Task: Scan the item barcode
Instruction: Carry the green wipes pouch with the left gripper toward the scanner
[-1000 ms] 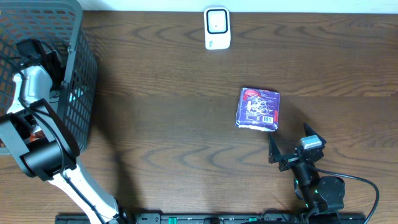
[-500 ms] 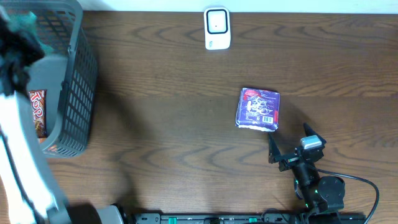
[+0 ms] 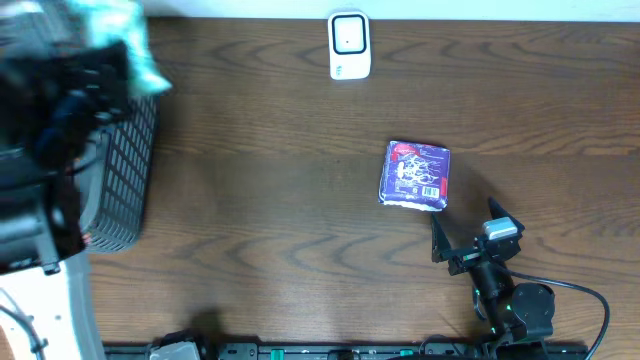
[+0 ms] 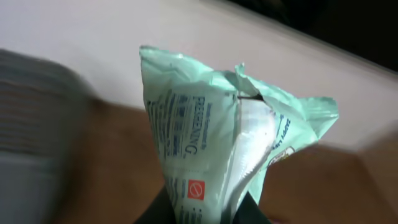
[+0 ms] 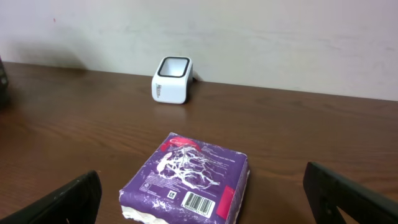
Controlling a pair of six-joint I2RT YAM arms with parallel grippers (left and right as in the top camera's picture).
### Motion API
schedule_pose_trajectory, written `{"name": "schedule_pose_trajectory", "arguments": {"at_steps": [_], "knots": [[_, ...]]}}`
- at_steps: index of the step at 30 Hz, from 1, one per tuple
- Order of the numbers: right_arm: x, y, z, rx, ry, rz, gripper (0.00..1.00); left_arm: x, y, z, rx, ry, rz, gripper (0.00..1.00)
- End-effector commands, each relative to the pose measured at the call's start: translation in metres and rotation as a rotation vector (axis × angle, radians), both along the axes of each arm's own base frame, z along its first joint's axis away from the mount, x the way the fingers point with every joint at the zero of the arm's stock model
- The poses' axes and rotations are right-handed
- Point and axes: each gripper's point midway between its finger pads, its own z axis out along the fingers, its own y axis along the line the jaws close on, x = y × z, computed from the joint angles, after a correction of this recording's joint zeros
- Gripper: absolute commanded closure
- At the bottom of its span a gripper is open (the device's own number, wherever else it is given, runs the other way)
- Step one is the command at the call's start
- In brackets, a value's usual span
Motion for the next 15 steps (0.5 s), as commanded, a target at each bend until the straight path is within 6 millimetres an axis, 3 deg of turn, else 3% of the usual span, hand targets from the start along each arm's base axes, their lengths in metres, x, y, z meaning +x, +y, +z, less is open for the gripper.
{"name": "schedule_pose_trajectory", "arguments": {"at_steps": [1, 8, 11, 15], "knots": [[0.000, -0.001, 0.000, 0.007, 0.001, -0.006, 0.01, 0.006, -0.049, -0.034, -0.045, 0.116, -0.156, 0.93], [0.000, -0.001, 0.000, 0.007, 0.001, -0.006, 0.01, 0.030, -0.104, -0.126, 0.092, 0.393, -0.172, 0.93], [0.000, -0.001, 0.000, 0.007, 0.001, -0.006, 0.01, 0.029, -0.157, -0.180, 0.090, 0.568, -0.252, 0.93], [0.000, -0.001, 0.000, 0.007, 0.001, -0.005, 0.01, 0.024, -0.196, -0.232, 0.148, 0.698, -0.320, 0.93]]}}
